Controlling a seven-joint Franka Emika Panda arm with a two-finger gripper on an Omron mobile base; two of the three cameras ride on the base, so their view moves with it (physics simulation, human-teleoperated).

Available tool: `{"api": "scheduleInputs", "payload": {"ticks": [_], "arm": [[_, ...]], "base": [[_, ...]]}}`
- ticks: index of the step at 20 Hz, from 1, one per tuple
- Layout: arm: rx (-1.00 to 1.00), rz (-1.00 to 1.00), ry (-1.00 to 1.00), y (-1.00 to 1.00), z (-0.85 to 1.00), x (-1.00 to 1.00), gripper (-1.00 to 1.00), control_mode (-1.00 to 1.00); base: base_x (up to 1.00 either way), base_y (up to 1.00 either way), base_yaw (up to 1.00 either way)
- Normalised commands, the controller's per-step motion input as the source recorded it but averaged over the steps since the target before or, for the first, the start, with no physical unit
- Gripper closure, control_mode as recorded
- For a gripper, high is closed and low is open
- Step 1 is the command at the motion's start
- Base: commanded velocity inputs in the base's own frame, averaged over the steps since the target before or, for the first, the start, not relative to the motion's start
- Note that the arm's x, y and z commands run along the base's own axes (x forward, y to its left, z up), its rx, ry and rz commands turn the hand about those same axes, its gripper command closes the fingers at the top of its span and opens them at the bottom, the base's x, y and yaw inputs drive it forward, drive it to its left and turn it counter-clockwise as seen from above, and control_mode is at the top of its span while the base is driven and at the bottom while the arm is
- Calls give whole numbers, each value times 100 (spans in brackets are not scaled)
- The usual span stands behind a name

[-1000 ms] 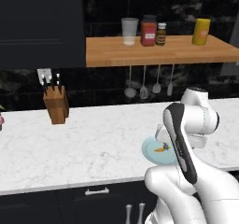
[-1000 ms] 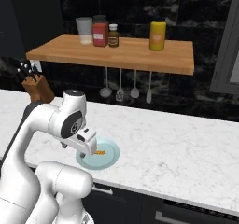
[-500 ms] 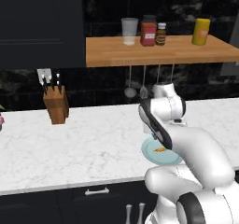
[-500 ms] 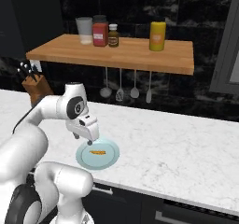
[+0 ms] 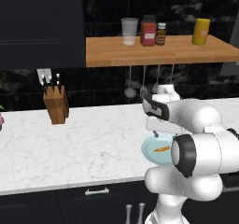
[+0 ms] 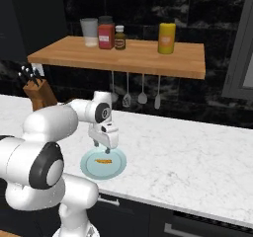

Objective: Pick up the knife from the drawer and place it on the cutting board. Then place the meat from the plate to the cutting board.

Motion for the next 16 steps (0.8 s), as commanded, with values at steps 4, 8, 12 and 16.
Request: {"api": "scheduleInputs", "payload": {"ticks": [4,8,12,16], "arm": [[0,-11,-7,0,-52,0,-100,-100],[-1,-13,0,12,-40,0,-100,-100],[-2,-17,0,11,-23,0,-100,-100],[0,-18,0,2,-5,-3,-100,-100]], "base": [[0,0,0],[0,0,0],[0,0,0],[0,0,0]]}}
